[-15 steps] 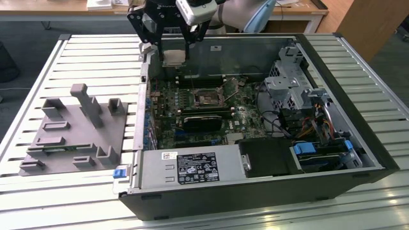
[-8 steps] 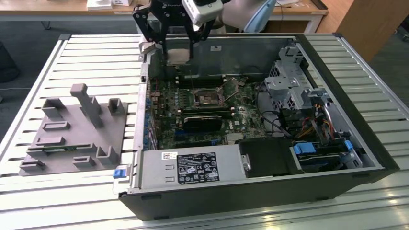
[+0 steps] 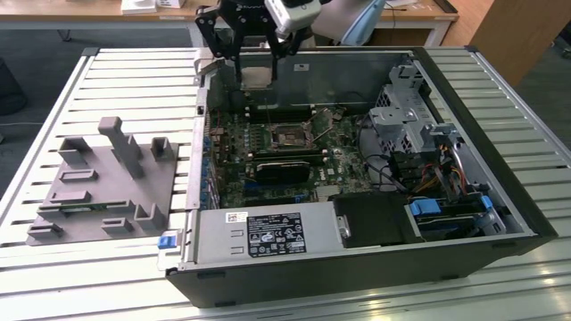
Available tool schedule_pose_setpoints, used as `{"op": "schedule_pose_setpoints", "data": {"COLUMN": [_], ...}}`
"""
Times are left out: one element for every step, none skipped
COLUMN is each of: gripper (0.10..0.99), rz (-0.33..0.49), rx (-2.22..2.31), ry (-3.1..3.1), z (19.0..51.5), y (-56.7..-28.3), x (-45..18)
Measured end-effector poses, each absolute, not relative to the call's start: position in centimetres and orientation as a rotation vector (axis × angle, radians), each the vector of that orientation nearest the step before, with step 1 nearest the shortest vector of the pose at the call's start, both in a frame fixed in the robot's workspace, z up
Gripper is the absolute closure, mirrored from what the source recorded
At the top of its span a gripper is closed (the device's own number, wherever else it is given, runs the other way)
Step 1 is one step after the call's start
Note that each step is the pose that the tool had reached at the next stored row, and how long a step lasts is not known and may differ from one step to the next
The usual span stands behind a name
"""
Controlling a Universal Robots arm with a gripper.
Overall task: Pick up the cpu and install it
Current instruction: 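Pick up the cpu and move it towards the insertion slot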
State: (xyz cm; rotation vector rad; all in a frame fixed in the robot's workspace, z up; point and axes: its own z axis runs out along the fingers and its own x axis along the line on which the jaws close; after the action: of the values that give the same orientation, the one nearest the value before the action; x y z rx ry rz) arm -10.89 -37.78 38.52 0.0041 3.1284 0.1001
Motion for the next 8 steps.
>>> {"op": "schedule_pose_setpoints", "data": {"gripper": [0.549,0.549,0.549,0.549,0.549,0.549,0.549,0.549], "rz": [0.1,0.1,0.101,0.102,0.103,0.104,0.106,0.107], "rx": [0.004,0.004,0.004,0.004,0.004,0.004,0.004,0.004], "ry": [3.128,3.128,3.128,3.128,3.128,3.128,3.128,3.128], "z": [38.5,38.5,38.5,38.5,38.5,38.4,38.4,38.4], "y": [-37.7,-37.5,-37.4,-37.3,-37.2,-37.1,-37.0,-36.9], "x": [-10.7,-10.4,-10.2,-9.9,-9.7,-9.5,-9.2,-9.0]}}
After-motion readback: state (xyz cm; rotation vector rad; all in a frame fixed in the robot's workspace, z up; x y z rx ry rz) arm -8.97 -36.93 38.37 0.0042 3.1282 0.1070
